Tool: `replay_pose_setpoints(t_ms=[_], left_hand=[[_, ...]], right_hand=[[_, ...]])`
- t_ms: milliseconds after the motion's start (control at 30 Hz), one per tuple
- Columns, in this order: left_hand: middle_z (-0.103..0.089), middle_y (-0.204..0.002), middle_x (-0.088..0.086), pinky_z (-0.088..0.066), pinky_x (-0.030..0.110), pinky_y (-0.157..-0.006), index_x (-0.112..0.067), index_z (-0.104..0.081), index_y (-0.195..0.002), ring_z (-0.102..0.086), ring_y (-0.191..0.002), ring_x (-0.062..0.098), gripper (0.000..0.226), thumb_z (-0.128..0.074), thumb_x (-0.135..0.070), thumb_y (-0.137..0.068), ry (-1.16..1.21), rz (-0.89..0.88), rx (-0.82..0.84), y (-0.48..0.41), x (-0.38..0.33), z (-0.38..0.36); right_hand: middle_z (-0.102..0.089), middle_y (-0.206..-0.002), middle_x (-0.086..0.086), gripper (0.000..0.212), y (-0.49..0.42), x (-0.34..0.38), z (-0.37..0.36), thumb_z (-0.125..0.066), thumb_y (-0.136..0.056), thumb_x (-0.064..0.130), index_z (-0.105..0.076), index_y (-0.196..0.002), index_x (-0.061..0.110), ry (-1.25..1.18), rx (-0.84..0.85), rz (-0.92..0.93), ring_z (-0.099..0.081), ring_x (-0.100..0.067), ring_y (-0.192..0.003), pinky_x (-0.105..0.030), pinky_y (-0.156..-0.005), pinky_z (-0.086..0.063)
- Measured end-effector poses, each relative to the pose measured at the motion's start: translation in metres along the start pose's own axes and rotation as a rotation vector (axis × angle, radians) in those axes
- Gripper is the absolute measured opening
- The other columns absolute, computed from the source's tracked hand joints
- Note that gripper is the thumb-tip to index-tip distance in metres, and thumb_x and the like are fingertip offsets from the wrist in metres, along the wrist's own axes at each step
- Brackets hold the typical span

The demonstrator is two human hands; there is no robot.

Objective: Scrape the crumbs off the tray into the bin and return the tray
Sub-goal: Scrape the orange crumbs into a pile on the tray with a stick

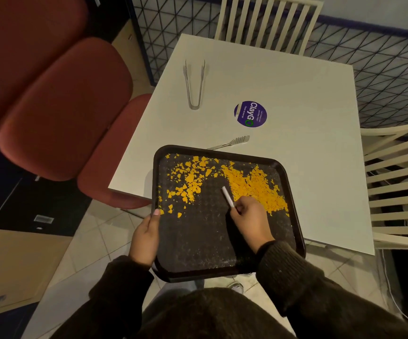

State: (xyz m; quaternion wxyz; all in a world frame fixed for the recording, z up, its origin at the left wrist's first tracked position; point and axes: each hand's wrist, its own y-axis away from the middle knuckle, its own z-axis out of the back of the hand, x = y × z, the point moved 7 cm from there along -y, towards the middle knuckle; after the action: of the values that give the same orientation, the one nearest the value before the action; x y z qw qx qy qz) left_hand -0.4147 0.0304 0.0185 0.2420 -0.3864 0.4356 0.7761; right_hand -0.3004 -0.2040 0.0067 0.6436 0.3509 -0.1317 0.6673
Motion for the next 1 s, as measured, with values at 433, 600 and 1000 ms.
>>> replay_pose_setpoints(t_ms=[433, 600, 1000], left_hand=[[-0.062, -0.104, 0.003, -0.037, 0.026, -0.089, -0.016, -0.062, -0.111, -0.055, -0.100, 0.019, 0.041, -0.030, -0.038, -0.098, -0.028, -0.003, 0.006, 0.002, -0.001, 0.000], [-0.062, -0.103, 0.005, -0.037, 0.027, -0.088, -0.012, -0.062, -0.112, -0.056, -0.099, 0.020, 0.043, -0.030, -0.036, -0.098, -0.025, -0.011, 0.007, 0.000, -0.004, 0.001], [-0.063, -0.104, 0.006, -0.035, 0.024, -0.085, -0.007, -0.062, -0.113, -0.056, -0.098, 0.019, 0.045, -0.029, -0.035, -0.099, -0.074, -0.032, -0.001, 0.003, -0.003, 0.000]], right_hand=[[-0.062, -0.087, -0.010, 0.009, -0.017, -0.049, 0.024, -0.057, -0.087, 0.009, -0.063, -0.081, 0.006, 0.049, -0.122, -0.113, -0.055, -0.022, -0.076, -0.027, -0.070, -0.038], [-0.057, -0.083, -0.005, 0.011, 0.001, -0.051, 0.028, -0.055, -0.089, 0.010, -0.062, -0.081, 0.009, 0.124, -0.104, -0.010, -0.052, -0.021, -0.074, -0.030, -0.066, -0.040], [-0.054, -0.081, -0.012, 0.011, -0.018, -0.081, 0.034, -0.052, -0.090, 0.007, -0.061, -0.084, 0.007, 0.301, -0.063, 0.048, -0.051, -0.030, -0.072, -0.034, -0.063, -0.038]])
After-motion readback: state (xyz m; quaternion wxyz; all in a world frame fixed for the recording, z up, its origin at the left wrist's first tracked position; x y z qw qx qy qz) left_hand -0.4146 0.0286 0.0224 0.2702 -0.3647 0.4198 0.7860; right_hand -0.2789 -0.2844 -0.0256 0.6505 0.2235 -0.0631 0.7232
